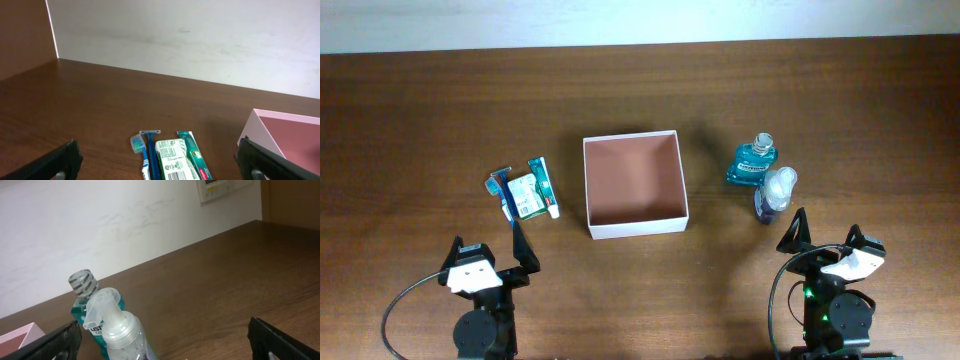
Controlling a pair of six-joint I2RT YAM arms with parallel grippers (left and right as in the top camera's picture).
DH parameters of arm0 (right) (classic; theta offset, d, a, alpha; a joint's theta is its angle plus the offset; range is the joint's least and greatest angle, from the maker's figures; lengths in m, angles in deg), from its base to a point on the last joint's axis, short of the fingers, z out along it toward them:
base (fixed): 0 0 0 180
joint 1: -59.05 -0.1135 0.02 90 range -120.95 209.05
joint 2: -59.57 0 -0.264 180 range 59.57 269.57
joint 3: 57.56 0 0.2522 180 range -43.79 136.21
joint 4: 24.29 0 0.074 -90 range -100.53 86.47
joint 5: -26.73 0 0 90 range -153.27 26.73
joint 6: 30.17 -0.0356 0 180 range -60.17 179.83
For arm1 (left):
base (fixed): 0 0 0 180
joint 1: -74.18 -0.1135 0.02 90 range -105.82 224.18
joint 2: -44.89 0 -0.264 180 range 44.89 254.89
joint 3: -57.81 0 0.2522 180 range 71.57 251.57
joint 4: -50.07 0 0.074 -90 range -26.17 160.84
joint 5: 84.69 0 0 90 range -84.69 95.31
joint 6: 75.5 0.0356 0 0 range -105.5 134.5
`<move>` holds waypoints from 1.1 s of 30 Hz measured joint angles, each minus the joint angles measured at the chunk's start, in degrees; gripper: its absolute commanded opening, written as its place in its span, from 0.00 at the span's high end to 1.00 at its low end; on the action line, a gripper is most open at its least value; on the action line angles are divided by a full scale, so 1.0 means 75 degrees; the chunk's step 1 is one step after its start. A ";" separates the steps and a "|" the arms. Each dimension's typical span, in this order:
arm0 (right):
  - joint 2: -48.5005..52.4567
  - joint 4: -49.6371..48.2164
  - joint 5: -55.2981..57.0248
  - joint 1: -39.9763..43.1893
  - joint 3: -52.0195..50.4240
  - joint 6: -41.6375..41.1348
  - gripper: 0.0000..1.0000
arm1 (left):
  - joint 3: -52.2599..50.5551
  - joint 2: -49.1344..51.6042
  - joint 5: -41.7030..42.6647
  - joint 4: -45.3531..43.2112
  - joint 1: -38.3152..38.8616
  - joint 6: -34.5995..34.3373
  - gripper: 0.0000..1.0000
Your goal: Pack container
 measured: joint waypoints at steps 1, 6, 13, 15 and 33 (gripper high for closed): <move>0.0000 0.0000 0.0000 0.0000 0.0000 0.0003 0.01 | 0.0000 0.0000 0.0000 0.0000 0.0000 0.0000 0.01; 0.0000 0.0003 -0.0178 0.0000 0.0000 0.0006 0.01 | 0.0000 0.0000 0.0003 0.0000 0.0000 0.0000 0.01; 0.0000 0.0009 -0.0309 0.0000 0.0000 -0.0790 0.01 | 0.0000 0.0000 0.0000 -0.0003 0.0000 0.0000 0.01; 0.0000 0.0047 -0.0350 0.0000 0.0000 -0.1026 0.01 | 0.0000 0.0000 0.0000 -0.0003 0.0000 0.0000 0.01; 0.3031 0.3742 -0.0740 0.0000 0.6315 -0.0367 0.01 | -0.0012 0.0000 0.0003 0.0000 0.0000 0.0003 0.01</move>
